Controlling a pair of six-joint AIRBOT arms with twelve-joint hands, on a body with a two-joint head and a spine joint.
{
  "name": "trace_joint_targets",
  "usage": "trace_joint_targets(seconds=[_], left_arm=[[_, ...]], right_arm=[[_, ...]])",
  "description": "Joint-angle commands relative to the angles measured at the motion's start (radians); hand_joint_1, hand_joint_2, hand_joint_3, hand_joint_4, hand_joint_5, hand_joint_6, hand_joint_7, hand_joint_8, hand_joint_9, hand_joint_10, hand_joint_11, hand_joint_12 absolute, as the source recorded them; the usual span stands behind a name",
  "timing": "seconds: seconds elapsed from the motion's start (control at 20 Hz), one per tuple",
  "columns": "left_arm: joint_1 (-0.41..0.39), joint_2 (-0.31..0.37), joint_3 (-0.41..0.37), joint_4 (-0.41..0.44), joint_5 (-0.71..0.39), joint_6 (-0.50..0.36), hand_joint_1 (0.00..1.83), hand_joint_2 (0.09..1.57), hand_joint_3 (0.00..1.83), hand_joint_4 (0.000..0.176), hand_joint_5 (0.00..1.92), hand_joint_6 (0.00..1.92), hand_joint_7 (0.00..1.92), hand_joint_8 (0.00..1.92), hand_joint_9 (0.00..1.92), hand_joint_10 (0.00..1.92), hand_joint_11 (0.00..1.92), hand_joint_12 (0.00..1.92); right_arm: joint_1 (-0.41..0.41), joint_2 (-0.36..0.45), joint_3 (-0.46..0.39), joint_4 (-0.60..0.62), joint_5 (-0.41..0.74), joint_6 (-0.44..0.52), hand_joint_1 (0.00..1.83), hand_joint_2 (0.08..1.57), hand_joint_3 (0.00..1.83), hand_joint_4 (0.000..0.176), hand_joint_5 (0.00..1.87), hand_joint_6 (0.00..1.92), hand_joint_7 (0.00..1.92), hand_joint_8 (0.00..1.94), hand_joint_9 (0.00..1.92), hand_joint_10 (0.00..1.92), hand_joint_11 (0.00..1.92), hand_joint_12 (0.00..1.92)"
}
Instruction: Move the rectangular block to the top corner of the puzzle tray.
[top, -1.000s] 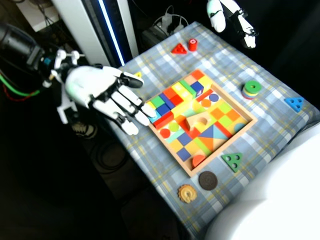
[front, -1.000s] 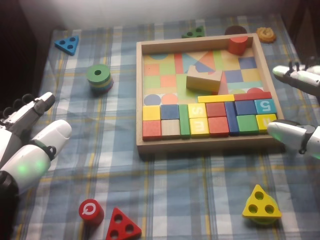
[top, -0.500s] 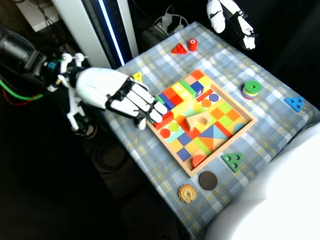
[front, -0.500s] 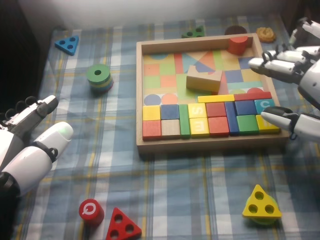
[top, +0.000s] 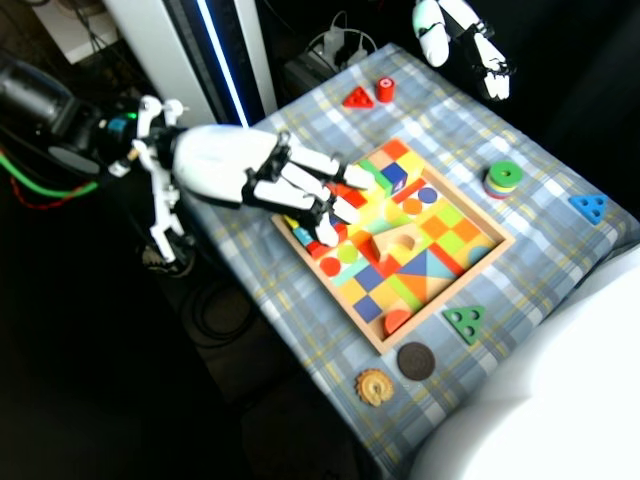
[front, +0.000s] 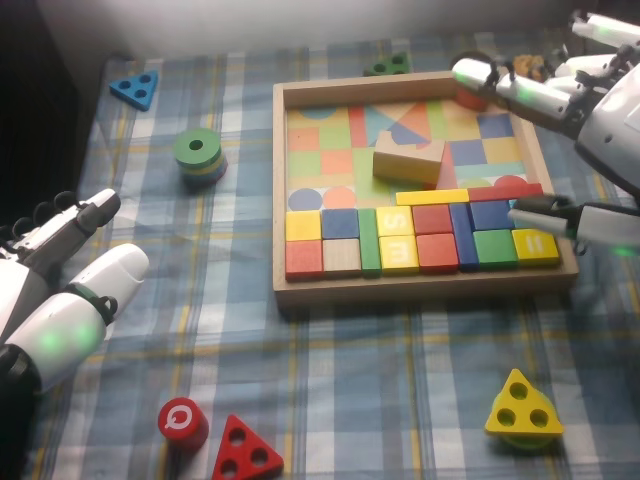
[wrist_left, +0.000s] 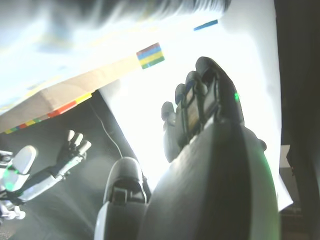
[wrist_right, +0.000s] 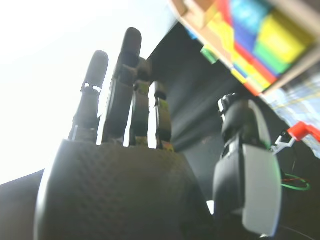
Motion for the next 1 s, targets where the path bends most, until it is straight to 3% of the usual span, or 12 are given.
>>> trace_joint_targets(seconds=[0.0,0.05,0.2,0.35,0.4,0.45,0.55,0.65,0.75,0.85,0.9,0.95], left_arm=[[-0.006,-0.005,0.006,0.042,-0.11,-0.005,0.03,1.28,0.0,0.063,0.33,0.0,0.26,0.0,0.22,0.0,0.0,0.58],[-0.006,-0.005,0.006,0.042,-0.111,-0.005,0.02,1.27,0.0,0.073,0.33,0.0,0.26,0.0,0.2,0.0,0.0,0.52],[-0.006,-0.005,0.006,0.042,-0.111,-0.005,0.01,1.28,0.0,0.065,0.33,0.0,0.26,0.0,0.21,0.0,0.0,0.58],[-0.006,-0.006,0.005,0.042,-0.11,-0.005,0.03,1.27,0.0,0.056,0.34,0.0,0.26,0.0,0.21,0.0,0.0,0.54],[-0.006,-0.006,0.005,0.042,-0.11,-0.005,0.03,1.27,0.0,0.056,0.34,0.0,0.26,0.0,0.21,0.0,0.0,0.54],[-0.006,-0.006,0.005,0.042,-0.11,-0.005,0.04,1.28,0.0,0.048,0.34,0.0,0.26,0.0,0.21,0.0,0.0,0.54],[-0.006,-0.006,0.004,0.042,-0.108,-0.006,0.05,1.28,0.0,0.052,0.33,0.0,0.27,0.0,0.21,0.0,0.0,0.58],[-0.006,-0.006,0.004,0.042,-0.109,-0.006,0.01,1.29,0.0,0.05,0.31,0.0,0.24,0.0,0.19,0.0,0.0,0.52],[-0.006,-0.006,0.004,0.042,-0.109,-0.006,0.05,1.27,0.0,0.062,0.32,0.0,0.26,0.0,0.21,0.0,0.0,0.56],[-0.006,-0.006,0.004,0.042,-0.109,-0.006,0.03,1.27,0.0,0.067,0.32,0.0,0.26,0.0,0.21,0.0,0.0,0.57],[-0.006,-0.006,0.004,0.042,-0.108,-0.006,0.04,1.27,0.0,0.055,0.32,0.0,0.26,0.0,0.21,0.0,0.0,0.57],[-0.006,-0.006,0.004,0.042,-0.108,-0.006,0.03,1.27,0.0,0.06,0.31,0.0,0.26,0.0,0.21,0.0,0.0,0.57]], right_arm=[[0.017,0.001,0.004,-0.014,0.102,0.0,0.88,1.09,0.0,0.024,0.2,0.01,1.1,1.63,1.28,1.81,1.15,1.91],[0.023,0.001,0.004,-0.017,0.098,0.0,1.1,1.09,0.0,0.016,0.21,0.0,1.26,1.93,1.49,1.92,1.45,1.92],[0.035,0.001,0.006,-0.029,0.088,0.01,1.32,1.07,0.0,0.015,0.18,0.0,1.35,1.94,1.56,1.92,1.5,1.92],[0.039,0.001,0.011,-0.035,0.078,0.016,1.68,1.11,0.01,0.054,0.17,0.0,1.3,1.94,1.51,1.92,1.46,1.92],[0.04,0.001,0.012,-0.034,0.075,0.016,1.68,1.11,0.01,0.054,0.17,0.0,1.3,1.94,1.51,1.92,1.46,1.92],[0.041,0.001,0.022,-0.04,0.071,0.055,1.71,1.11,0.01,0.026,0.18,0.01,1.3,1.94,1.5,1.92,1.47,1.92],[0.04,-0.004,0.072,-0.076,0.071,0.232,1.68,1.14,0.02,0.094,0.17,0.0,1.26,1.94,1.47,1.92,1.44,1.92],[0.033,-0.019,0.116,-0.091,0.071,0.35,1.71,1.11,0.0,0.063,0.24,0.02,1.3,1.94,1.52,1.92,1.42,1.92],[0.033,-0.021,0.115,-0.103,0.071,0.353,1.67,1.13,0.01,0.088,0.25,0.01,1.3,1.94,1.49,1.92,1.44,1.92],[0.034,-0.022,0.119,-0.106,0.066,0.353,1.68,1.13,0.01,0.066,0.26,0.0,1.31,1.94,1.51,1.92,1.49,1.92],[0.037,-0.022,0.122,-0.107,0.058,0.353,1.7,1.13,0.01,0.064,0.26,0.0,1.31,1.94,1.52,1.92,1.5,1.92],[0.045,-0.023,0.128,-0.118,0.04,0.353,1.72,1.12,0.0,0.02,0.25,0.0,1.33,1.94,1.55,1.92,1.54,1.92]])
